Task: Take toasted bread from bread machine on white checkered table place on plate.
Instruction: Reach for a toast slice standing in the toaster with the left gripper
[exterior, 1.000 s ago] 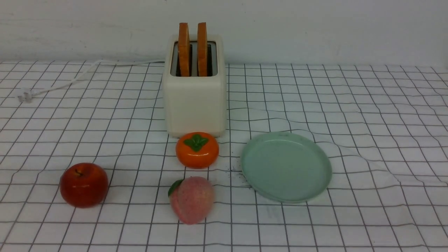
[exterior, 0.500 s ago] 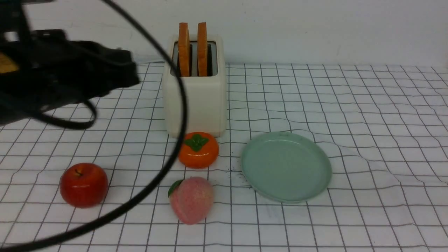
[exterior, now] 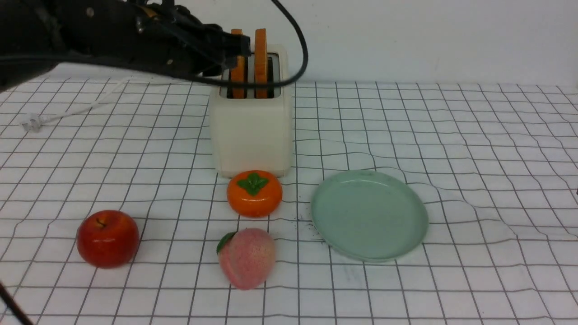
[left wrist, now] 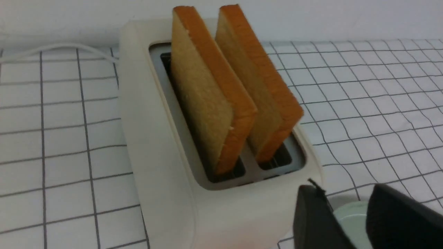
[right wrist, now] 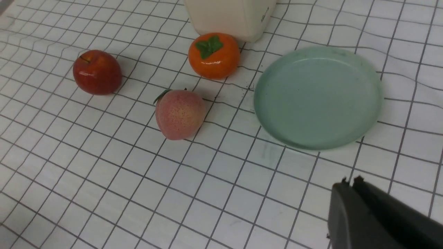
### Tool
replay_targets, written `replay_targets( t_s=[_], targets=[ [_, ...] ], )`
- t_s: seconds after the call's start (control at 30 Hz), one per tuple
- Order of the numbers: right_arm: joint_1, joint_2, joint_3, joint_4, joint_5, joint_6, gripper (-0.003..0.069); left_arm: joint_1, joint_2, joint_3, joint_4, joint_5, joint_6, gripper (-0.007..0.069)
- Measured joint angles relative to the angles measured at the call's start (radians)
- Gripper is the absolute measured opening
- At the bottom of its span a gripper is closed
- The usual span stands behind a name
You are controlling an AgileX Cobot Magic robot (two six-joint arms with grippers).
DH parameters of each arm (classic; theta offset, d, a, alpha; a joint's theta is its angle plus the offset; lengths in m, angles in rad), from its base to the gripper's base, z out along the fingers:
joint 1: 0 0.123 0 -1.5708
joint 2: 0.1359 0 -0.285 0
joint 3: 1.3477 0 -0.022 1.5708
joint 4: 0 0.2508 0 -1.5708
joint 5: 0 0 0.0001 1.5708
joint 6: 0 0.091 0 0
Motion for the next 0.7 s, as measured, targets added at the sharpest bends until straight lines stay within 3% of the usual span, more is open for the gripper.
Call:
replay_targets(
  t_s=[0.07,0.17,0.47,0.7],
  targets=[
    [0.000,0.000,0.000,0.004,0.000,0.000,0.0010,0.014,0.068,-0.099,0.003,0.087,-0.042,0.0365],
    [0.000,0.000,0.000,0.015,0.000,-0.005,0.0010,0.018,0.146,-0.202,0.013,0.158,-0.076,0.0419],
    [0.000,0.000,0.000,0.029,-0.013,-0.062,0.0013,0.018,0.274,-0.305,0.114,0.154,-0.096,0.0431],
    [0.000,0.000,0.000,0.121,-0.171,-0.180,0.0013,0.018,0.299,-0.306,0.134,0.046,-0.111,0.0430]
  ],
)
